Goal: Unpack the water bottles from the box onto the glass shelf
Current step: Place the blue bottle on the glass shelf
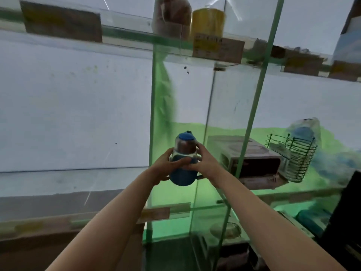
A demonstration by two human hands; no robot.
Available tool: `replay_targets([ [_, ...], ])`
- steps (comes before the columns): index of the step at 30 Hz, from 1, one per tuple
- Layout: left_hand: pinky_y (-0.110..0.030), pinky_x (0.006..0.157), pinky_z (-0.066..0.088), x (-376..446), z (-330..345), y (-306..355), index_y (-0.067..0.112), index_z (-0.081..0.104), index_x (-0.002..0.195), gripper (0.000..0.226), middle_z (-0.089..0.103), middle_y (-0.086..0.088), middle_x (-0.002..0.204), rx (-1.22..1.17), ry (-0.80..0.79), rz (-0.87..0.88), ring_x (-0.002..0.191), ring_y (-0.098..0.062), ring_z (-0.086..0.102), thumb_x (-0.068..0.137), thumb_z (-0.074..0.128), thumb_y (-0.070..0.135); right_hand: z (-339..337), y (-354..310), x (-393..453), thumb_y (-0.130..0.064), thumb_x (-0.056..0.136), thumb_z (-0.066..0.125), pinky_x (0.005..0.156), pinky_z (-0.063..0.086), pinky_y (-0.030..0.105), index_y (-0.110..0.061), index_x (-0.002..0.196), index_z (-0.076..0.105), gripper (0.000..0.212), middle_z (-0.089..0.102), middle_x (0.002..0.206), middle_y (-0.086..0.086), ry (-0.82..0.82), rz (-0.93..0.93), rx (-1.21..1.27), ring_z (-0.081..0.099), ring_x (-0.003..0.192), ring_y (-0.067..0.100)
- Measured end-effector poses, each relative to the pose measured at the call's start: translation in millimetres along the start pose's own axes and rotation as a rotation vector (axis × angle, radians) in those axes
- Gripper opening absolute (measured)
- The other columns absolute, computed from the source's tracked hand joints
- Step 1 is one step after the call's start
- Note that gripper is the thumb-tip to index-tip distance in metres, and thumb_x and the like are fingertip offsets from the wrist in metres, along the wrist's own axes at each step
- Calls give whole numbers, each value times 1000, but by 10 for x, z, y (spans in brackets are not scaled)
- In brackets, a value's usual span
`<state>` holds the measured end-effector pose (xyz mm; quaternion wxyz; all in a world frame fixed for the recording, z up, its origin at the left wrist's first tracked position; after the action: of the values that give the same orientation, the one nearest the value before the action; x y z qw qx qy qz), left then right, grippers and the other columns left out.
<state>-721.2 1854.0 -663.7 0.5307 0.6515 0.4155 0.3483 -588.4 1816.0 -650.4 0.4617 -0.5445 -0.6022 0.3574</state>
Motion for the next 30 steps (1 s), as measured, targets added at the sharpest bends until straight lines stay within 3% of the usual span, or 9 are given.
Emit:
replay_targets([
  [4, -29, 67, 51, 107, -41, 49, 26, 44, 131, 59, 58, -3, 113, 60, 46, -7, 103, -23, 57, 80, 71, 36, 1, 35, 110, -7, 75, 75, 69, 48, 25, -29, 142, 29, 85, 44, 138, -1, 44, 29, 24, 50, 118, 21],
  [7, -41, 83, 56, 184, -90, 87, 29, 45, 131, 73, 62, -7, 120, 110, 104, -12, 107, -27, 60, 67, 76, 46, 35, 39, 224, -11, 73, 78, 90, 51, 41, -29, 140, 30, 85, 45, 140, 0, 95, 37, -16, 51, 120, 23],
  [10, -47, 91, 53, 301, -128, 50, 26, 47, 132, 73, 64, -12, 118, 178, 111, 15, 107, -30, 61, 67, 75, 45, 65, 96, 302, -16, 75, 77, 94, 49, 41, -25, 139, 31, 80, 46, 139, 0, 142, 26, -55, 51, 120, 25],
  [13, -45, 93, 52, 329, -131, 26, 24, 44, 136, 72, 64, -13, 118, 240, 147, 21, 108, -30, 61, 74, 74, 43, 84, 148, 332, -20, 76, 76, 98, 48, 42, -23, 140, 31, 78, 48, 138, 3, 186, 19, -103, 52, 119, 26],
  [17, -36, 79, 52, 260, -107, 110, 23, 37, 140, 68, 58, -12, 126, 386, 190, -14, 111, -30, 57, 82, 67, 41, 126, 113, 361, -18, 79, 73, 99, 45, 38, -22, 144, 25, 80, 48, 138, 8, 184, 78, -191, 51, 121, 28],
  [22, -41, 92, 48, 96, -48, 330, 9, 31, 131, 66, 38, -18, 129, 578, 312, -2, 113, -35, 52, 81, 68, 31, 203, 52, 228, -19, 81, 71, 114, 29, 40, -15, 150, -4, 102, 12, 158, 7, 139, 135, -282, 26, 142, 27],
  [25, -37, 87, 49, -95, 37, 410, 8, 40, 122, 50, 48, -13, 119, 491, 280, 89, 105, -29, 55, 82, 65, 24, 220, -49, -74, -14, 82, 70, 113, 26, 35, -16, 151, 1, 98, 9, 158, 3, 187, 47, -360, 23, 142, 22],
  [27, -33, 82, 50, -254, 107, 386, 9, 47, 114, 37, 57, -7, 107, 415, 225, 162, 96, -22, 58, 83, 64, 19, 218, -111, -320, -14, 83, 69, 108, 31, 29, -15, 150, 10, 90, 19, 155, 3, 227, -29, -437, 33, 136, 18],
  [30, -28, 77, 52, -456, 250, 302, 11, 52, 104, 25, 62, -2, 94, 351, 159, 261, 86, -16, 61, 82, 65, 15, 210, -106, -679, -10, 82, 69, 85, 44, 15, -18, 139, 32, 69, 43, 136, 2, 271, -123, -453, 51, 107, 6],
])
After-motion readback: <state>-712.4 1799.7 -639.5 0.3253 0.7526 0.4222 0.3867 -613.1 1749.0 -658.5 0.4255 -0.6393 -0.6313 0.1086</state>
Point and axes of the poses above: each hand's wrist, its own x-axis towards the middle knuckle, its own z-axis out of the palm, y = z × x, the point moved 3 cm from there along x, towards the middle knuckle
